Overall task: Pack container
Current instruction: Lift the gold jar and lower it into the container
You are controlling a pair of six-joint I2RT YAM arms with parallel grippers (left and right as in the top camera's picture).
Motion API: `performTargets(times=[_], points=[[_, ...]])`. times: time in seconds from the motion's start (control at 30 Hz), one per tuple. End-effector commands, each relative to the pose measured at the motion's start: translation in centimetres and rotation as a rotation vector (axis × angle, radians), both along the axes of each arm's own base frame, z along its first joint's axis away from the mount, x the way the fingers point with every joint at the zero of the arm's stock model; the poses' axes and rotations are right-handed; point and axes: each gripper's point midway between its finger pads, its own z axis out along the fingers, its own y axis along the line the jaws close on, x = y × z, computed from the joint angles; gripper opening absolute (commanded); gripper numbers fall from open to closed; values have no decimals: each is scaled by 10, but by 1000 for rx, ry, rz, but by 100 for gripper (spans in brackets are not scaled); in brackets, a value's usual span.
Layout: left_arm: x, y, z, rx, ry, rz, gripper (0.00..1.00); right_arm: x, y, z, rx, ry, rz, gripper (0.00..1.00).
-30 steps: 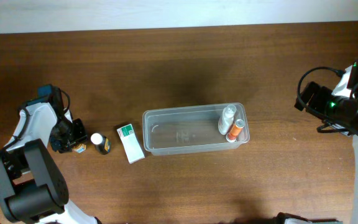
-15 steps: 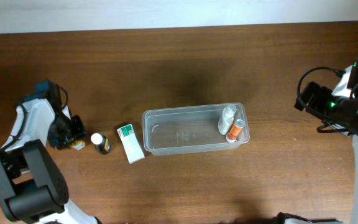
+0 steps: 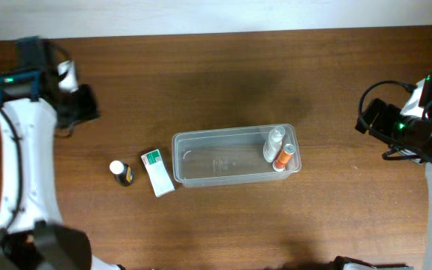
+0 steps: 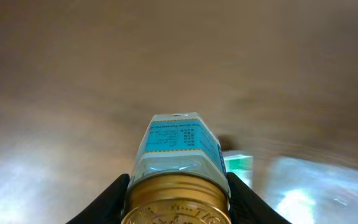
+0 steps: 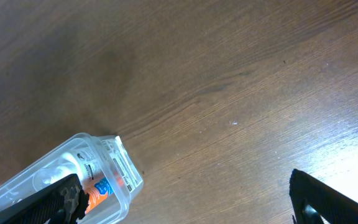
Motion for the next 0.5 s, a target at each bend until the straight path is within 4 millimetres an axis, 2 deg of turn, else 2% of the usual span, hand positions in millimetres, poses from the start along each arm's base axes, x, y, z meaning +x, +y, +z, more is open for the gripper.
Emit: performTargets(times=[0.0, 0.13, 0.33, 0.47], points=[[-1, -70, 21, -54, -67, -195, 22, 1, -3, 3, -5, -8, -11, 98], [-11, -155, 16, -59, -65, -417, 22, 1, -3, 3, -5, -8, -11, 98], [-20, -241, 0, -19, -96, -624, 22, 1, -3, 3, -5, -9, -11, 98], [-28, -291, -26, -20, -77, -731, 22, 1, -3, 3, -5, -9, -11, 98]])
